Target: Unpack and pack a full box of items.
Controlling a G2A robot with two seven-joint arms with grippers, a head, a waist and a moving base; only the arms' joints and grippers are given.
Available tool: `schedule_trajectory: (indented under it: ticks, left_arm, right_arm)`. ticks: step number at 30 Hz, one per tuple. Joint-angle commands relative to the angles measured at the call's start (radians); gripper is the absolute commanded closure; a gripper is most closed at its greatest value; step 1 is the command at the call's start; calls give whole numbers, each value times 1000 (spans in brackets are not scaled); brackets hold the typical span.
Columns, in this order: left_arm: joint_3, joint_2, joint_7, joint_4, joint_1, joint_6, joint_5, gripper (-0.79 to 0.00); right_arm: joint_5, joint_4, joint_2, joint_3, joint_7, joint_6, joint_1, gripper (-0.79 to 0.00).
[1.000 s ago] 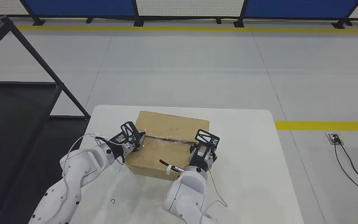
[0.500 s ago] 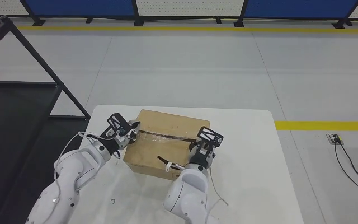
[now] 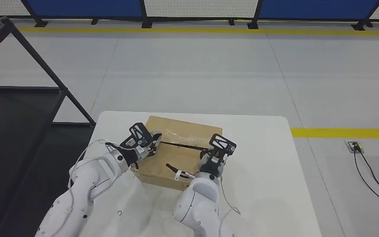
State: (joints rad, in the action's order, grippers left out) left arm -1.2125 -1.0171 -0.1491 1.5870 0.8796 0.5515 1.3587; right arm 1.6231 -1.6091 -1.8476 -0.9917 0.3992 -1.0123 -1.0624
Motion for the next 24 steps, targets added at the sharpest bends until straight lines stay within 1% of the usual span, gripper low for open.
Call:
schedule_trajectory:
  ticks: [1, 9, 17, 24]
  left_arm:
    - [10, -4, 2, -7, -9, -9, -2, 0]
    - [-8, -4, -2, -1, -4, -17, -8, 0]
    - [6, -8, -17, -11, -8, -1, 3, 0]
    - [8, -10, -22, -18, -14, 9, 4, 0]
  right_arm:
    - [7, 1, 1, 2, -8, 0, -4, 0]
    - [50, -12, 7, 11, -2, 0, -31, 0]
    - [93, 1, 8, 31, 29, 0, -33, 0]
    - [167, 29, 12, 56, 71, 0, -29, 0]
